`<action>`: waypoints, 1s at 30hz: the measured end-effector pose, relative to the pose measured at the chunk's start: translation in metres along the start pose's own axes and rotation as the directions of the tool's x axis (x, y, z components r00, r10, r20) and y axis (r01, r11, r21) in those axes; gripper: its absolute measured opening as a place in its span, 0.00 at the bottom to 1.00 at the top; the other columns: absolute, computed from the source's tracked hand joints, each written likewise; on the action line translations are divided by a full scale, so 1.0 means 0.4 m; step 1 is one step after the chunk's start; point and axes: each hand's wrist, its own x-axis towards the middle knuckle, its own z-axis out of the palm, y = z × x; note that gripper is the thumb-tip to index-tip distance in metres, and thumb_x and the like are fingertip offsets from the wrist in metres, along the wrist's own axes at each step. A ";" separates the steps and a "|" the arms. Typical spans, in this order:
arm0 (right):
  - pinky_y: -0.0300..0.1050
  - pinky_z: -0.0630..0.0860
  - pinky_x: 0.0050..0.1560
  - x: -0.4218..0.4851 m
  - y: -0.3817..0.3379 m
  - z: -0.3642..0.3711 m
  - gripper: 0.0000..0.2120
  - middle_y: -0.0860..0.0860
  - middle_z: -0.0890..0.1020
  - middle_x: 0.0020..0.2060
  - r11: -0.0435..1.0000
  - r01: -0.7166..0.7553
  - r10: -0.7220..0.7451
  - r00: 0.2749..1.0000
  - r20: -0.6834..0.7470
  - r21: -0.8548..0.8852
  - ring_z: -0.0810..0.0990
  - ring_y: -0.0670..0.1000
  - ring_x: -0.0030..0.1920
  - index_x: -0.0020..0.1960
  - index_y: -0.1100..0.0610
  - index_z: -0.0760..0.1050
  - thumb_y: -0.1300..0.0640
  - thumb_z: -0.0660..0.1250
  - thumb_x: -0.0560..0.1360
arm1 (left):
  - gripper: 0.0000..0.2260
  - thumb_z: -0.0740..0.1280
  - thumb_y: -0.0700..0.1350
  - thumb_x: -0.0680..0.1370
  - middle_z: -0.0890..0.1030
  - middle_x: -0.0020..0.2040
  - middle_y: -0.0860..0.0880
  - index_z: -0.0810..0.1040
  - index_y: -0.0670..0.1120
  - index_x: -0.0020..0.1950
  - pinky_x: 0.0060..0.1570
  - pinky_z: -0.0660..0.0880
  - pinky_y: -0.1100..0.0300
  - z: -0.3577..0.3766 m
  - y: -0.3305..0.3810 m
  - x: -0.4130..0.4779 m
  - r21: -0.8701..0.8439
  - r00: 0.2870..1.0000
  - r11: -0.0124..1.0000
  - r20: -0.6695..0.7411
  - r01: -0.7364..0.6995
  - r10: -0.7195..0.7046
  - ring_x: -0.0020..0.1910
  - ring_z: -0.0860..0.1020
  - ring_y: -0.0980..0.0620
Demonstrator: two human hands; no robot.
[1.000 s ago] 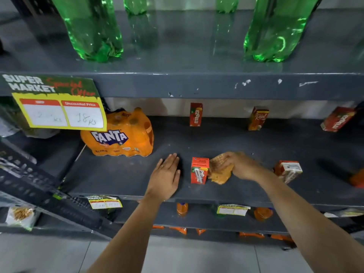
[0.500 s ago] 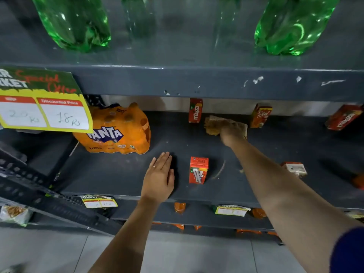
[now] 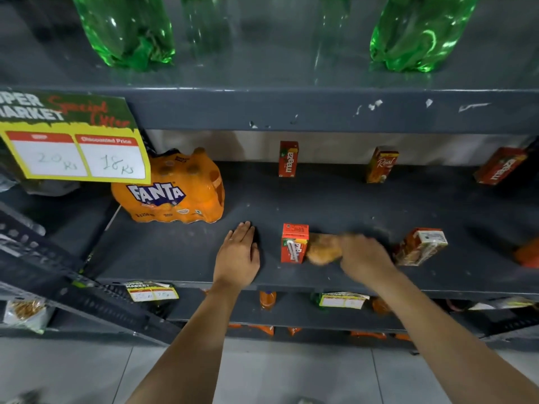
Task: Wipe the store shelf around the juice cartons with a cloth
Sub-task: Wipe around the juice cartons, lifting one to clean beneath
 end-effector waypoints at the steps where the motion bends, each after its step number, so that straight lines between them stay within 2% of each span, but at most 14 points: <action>1: 0.53 0.76 0.56 0.036 0.010 -0.032 0.24 0.54 0.79 0.62 0.999 -0.025 0.027 0.998 -0.050 0.038 0.79 0.58 0.59 0.69 0.44 0.72 0.62 0.58 0.76 | 0.21 0.58 0.45 0.80 0.66 0.75 0.47 0.65 0.44 0.74 0.74 0.52 0.59 0.000 0.000 -0.001 0.002 1.000 1.000 0.000 0.003 -0.003 0.74 0.62 0.50; 4: 0.54 0.76 0.54 0.188 0.029 -0.124 0.25 0.56 0.75 0.64 0.996 -0.048 0.064 0.977 -0.204 0.080 0.77 0.60 0.59 0.71 0.46 0.68 0.61 0.61 0.76 | 0.21 0.59 0.44 0.80 0.66 0.75 0.46 0.66 0.43 0.74 0.74 0.52 0.59 0.001 0.000 -0.003 0.007 1.000 1.000 0.001 0.000 0.000 0.74 0.62 0.50; 6: 0.55 0.78 0.51 0.280 0.035 -0.145 0.22 0.58 0.75 0.62 0.992 -0.088 0.107 0.968 -0.225 0.092 0.77 0.62 0.57 0.67 0.51 0.70 0.63 0.60 0.75 | 0.21 0.59 0.44 0.80 0.66 0.75 0.46 0.66 0.43 0.74 0.74 0.52 0.59 0.002 0.000 -0.003 0.003 1.000 1.000 -0.001 0.008 -0.008 0.74 0.62 0.50; 9: 0.61 0.76 0.55 0.350 0.055 -0.107 0.17 0.59 0.74 0.60 0.964 -0.248 0.254 0.965 -0.060 0.092 0.75 0.63 0.58 0.64 0.56 0.71 0.62 0.61 0.76 | 0.21 0.59 0.44 0.80 0.66 0.75 0.47 0.66 0.44 0.74 0.73 0.51 0.59 0.004 0.002 -0.004 -0.009 1.000 1.000 -0.004 0.029 -0.029 0.74 0.62 0.49; 10: 0.63 0.74 0.59 0.358 0.060 -0.082 0.19 0.59 0.74 0.62 0.954 -0.294 0.294 0.956 0.006 0.062 0.74 0.62 0.61 0.67 0.55 0.71 0.60 0.62 0.76 | 0.21 0.59 0.44 0.80 0.66 0.75 0.46 0.66 0.44 0.74 0.73 0.52 0.58 0.004 0.003 -0.005 -0.010 1.000 1.000 -0.003 0.029 -0.029 0.74 0.62 0.49; 12: 0.63 0.66 0.67 0.357 0.053 -0.037 0.24 0.57 0.69 0.71 0.941 -0.339 0.338 0.940 0.048 0.013 0.69 0.61 0.69 0.73 0.54 0.66 0.54 0.61 0.78 | 0.21 0.59 0.44 0.80 0.67 0.75 0.46 0.66 0.43 0.73 0.74 0.54 0.56 0.003 0.002 -0.005 -0.012 1.000 1.000 0.003 0.024 -0.024 0.74 0.62 0.49; 14: 0.58 0.64 0.71 0.326 0.028 -0.013 0.25 0.55 0.65 0.74 0.959 -0.283 0.282 0.959 0.031 0.002 0.66 0.59 0.72 0.75 0.54 0.63 0.53 0.59 0.79 | 0.21 0.59 0.43 0.80 0.67 0.74 0.45 0.66 0.42 0.73 0.74 0.55 0.55 0.003 0.001 -0.003 -0.009 1.000 1.000 0.008 0.013 -0.013 0.74 0.63 0.48; 16: 0.53 0.73 0.62 0.260 0.005 0.005 0.21 0.57 0.73 0.69 0.979 -0.188 0.186 0.982 -0.028 -0.083 0.73 0.59 0.66 0.72 0.54 0.69 0.58 0.59 0.79 | 0.21 0.59 0.43 0.80 0.67 0.74 0.45 0.66 0.42 0.73 0.74 0.56 0.54 0.002 0.002 -0.003 -0.004 1.000 1.000 0.012 0.006 -0.006 0.74 0.63 0.48; 19: 0.52 0.77 0.53 0.112 -0.016 0.039 0.20 0.58 0.77 0.63 0.981 -0.104 0.099 0.994 -0.036 -0.164 0.78 0.60 0.60 0.67 0.54 0.73 0.62 0.54 0.78 | 0.21 0.58 0.43 0.80 0.67 0.75 0.45 0.66 0.42 0.73 0.74 0.56 0.54 0.002 0.002 -0.004 0.014 1.000 1.000 0.017 -0.003 0.003 0.74 0.62 0.48; 21: 0.54 0.77 0.54 0.018 -0.025 0.063 0.21 0.59 0.75 0.65 0.987 -0.075 0.077 0.997 0.009 -0.143 0.76 0.62 0.61 0.68 0.51 0.72 0.63 0.55 0.77 | 0.21 0.58 0.43 0.80 0.66 0.75 0.46 0.65 0.43 0.74 0.75 0.55 0.55 0.003 0.001 -0.006 0.024 1.000 1.000 0.020 -0.004 0.003 0.74 0.61 0.49; 24: 0.55 0.77 0.57 -0.091 -0.038 0.072 0.27 0.57 0.71 0.68 0.993 -0.055 0.060 0.997 0.043 -0.106 0.72 0.63 0.65 0.72 0.43 0.64 0.64 0.55 0.77 | 0.21 0.57 0.44 0.81 0.65 0.75 0.46 0.65 0.43 0.74 0.75 0.53 0.56 0.005 0.000 -0.006 0.031 1.000 1.000 0.022 -0.005 0.005 0.75 0.61 0.48; 28: 0.49 0.78 0.55 -0.205 -0.032 0.066 0.23 0.51 0.79 0.61 0.996 -0.031 0.033 0.999 0.032 -0.078 0.79 0.56 0.59 0.65 0.43 0.75 0.63 0.57 0.77 | 0.21 0.57 0.44 0.81 0.65 0.75 0.45 0.65 0.42 0.74 0.75 0.53 0.56 0.005 0.001 -0.005 0.043 1.000 0.999 0.026 -0.012 0.011 0.75 0.61 0.48; 30: 0.49 0.79 0.55 -0.217 -0.011 0.025 0.20 0.49 0.82 0.58 0.991 -0.127 0.119 0.982 0.150 0.047 0.81 0.54 0.55 0.60 0.40 0.78 0.60 0.60 0.76 | 0.21 0.57 0.44 0.81 0.65 0.75 0.45 0.64 0.42 0.74 0.75 0.52 0.56 0.003 0.001 -0.006 0.046 0.999 0.999 0.032 -0.023 0.021 0.75 0.61 0.48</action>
